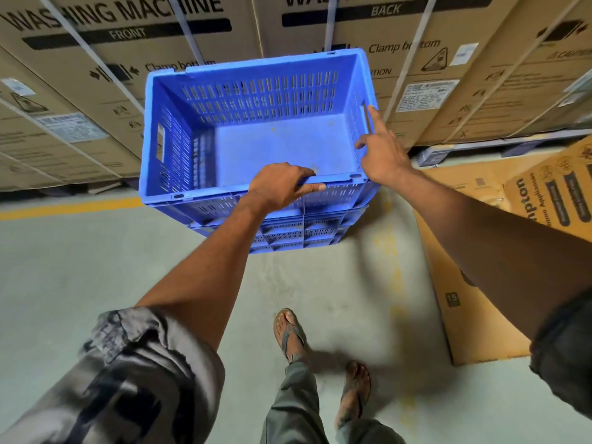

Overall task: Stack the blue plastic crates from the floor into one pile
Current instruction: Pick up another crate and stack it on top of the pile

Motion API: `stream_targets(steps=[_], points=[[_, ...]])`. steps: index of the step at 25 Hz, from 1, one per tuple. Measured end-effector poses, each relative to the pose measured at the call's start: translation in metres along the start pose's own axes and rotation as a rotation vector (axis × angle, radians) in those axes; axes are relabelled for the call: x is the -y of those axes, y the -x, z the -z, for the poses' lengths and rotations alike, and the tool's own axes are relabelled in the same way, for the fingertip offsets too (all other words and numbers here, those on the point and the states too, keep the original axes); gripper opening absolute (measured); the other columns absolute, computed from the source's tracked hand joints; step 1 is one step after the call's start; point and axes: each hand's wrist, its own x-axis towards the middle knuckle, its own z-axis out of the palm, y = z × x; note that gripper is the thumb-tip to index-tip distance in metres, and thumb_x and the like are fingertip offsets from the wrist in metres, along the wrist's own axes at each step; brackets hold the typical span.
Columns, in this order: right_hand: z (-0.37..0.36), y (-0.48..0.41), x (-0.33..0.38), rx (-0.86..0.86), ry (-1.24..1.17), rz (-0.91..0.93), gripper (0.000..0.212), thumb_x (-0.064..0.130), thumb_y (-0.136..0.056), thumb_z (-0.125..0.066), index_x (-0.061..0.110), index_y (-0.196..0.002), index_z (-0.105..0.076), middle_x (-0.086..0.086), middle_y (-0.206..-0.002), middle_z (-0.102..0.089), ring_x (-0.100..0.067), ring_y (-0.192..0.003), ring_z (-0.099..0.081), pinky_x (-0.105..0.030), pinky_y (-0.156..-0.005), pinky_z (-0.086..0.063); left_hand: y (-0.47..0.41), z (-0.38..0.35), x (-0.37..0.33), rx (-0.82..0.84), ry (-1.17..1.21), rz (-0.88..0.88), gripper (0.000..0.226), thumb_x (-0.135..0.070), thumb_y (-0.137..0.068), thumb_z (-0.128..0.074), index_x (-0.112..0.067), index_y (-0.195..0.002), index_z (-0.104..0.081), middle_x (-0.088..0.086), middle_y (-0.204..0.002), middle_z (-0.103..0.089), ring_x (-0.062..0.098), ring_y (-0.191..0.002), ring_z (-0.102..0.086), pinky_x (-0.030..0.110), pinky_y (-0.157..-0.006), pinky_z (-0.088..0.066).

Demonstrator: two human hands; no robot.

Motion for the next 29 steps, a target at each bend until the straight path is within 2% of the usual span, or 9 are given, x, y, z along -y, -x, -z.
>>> stream_targets(steps=[6, 11, 17, 20, 23, 24, 26, 27, 29], points=[[0.002, -0.002, -0.001, 0.025, -0.032, 0.008, 0.039, -0.011, -0.083, -0.053, 0.015, -0.107, -0.07, 0.01, -0.164, 0.006, -0.029, -0.12, -0.051, -0.029, -0.071, -0.039, -0.002, -0.004, 0.003, -0.078, -0.057, -0.02, 0.056, -0.069, -0.095, -0.038, -0.022, -0.1, -0.068, -0.001, -0.062, -0.051, 0.034, -0.066, -0.062, 0.031, -0.054, -0.037], [0.006, -0.004, -0.001, 0.063, -0.021, -0.007, 0.038, -0.011, -0.084, -0.053, 0.016, -0.103, -0.07, 0.012, -0.164, 0.008, -0.028, -0.129, -0.043, -0.03, -0.073, -0.039, -0.004, -0.004, 0.0, -0.087, -0.036, -0.014, 0.058, -0.07, -0.094, -0.039, -0.023, -0.111, -0.07, 0.007, -0.07, -0.066, 0.034, -0.067, -0.063, 0.03, -0.054, -0.035], [-0.002, 0.005, -0.001, 0.013, -0.001, -0.008, 0.037, -0.01, -0.085, -0.054, 0.019, -0.098, -0.073, 0.012, -0.164, 0.007, -0.027, -0.128, -0.041, -0.03, -0.077, -0.04, 0.004, -0.009, -0.003, -0.111, -0.038, 0.012, 0.06, -0.071, -0.093, -0.038, -0.024, -0.112, -0.07, 0.006, -0.071, -0.069, 0.034, -0.067, -0.065, 0.028, -0.054, -0.035], [0.002, 0.0, 0.007, 0.037, 0.113, -0.009, 0.038, -0.004, -0.084, -0.057, 0.024, -0.107, -0.07, 0.006, -0.165, -0.005, -0.03, -0.142, -0.027, -0.038, -0.099, -0.04, 0.004, 0.0, -0.01, -0.021, 0.027, 0.041, 0.062, -0.073, -0.092, -0.037, -0.024, -0.118, -0.066, 0.0, -0.071, -0.062, 0.03, -0.073, -0.065, 0.03, -0.058, -0.038], [-0.009, 0.012, 0.018, -0.099, 0.041, 0.109, 0.034, 0.018, -0.089, -0.052, 0.022, -0.121, -0.065, -0.001, -0.152, -0.041, -0.031, -0.147, -0.018, -0.045, -0.119, -0.017, 0.023, 0.013, 0.001, -0.048, 0.186, 0.104, 0.068, -0.08, -0.084, -0.045, -0.031, -0.129, -0.058, -0.008, -0.105, -0.072, 0.019, -0.089, -0.068, 0.035, -0.078, -0.05], [-0.018, 0.022, 0.021, -0.14, 0.007, 0.206, 0.033, 0.028, -0.093, -0.049, 0.02, -0.121, -0.065, -0.002, -0.146, -0.05, -0.029, -0.145, -0.025, -0.045, -0.118, -0.018, 0.036, 0.015, 0.012, -0.05, 0.155, 0.133, 0.07, -0.081, -0.081, -0.05, -0.033, -0.131, -0.055, -0.009, -0.117, -0.07, 0.017, -0.094, -0.068, 0.038, -0.086, -0.05], [-0.036, 0.042, 0.026, -0.109, 0.061, 0.402, 0.041, 0.047, -0.095, -0.05, 0.017, -0.119, -0.063, -0.006, -0.128, -0.063, -0.029, -0.129, -0.047, -0.045, -0.106, -0.036, 0.059, 0.013, 0.035, -0.004, -0.036, 0.208, 0.06, -0.068, -0.082, -0.063, -0.031, -0.129, -0.055, -0.005, -0.114, -0.072, 0.024, -0.099, -0.068, 0.04, -0.086, -0.048], [-0.04, 0.046, 0.026, -0.075, 0.114, 0.451, 0.043, 0.049, -0.093, -0.054, 0.015, -0.119, -0.061, -0.009, -0.117, -0.067, -0.031, -0.115, -0.056, -0.043, -0.093, -0.043, 0.065, 0.011, 0.042, 0.0, -0.108, 0.237, 0.047, -0.056, -0.085, -0.067, -0.029, -0.122, -0.057, -0.001, -0.105, -0.073, 0.028, -0.096, -0.068, 0.04, -0.08, -0.047], [-0.041, 0.044, 0.025, -0.095, 0.19, 0.456, 0.03, 0.031, -0.089, -0.063, 0.012, -0.111, -0.057, -0.013, -0.098, -0.067, -0.035, -0.093, -0.06, -0.041, -0.072, -0.045, 0.062, 0.007, 0.044, -0.022, -0.159, 0.242, 0.021, -0.037, -0.089, -0.068, -0.022, -0.101, -0.061, 0.007, -0.084, -0.071, 0.036, -0.083, -0.066, 0.036, -0.062, -0.041]])
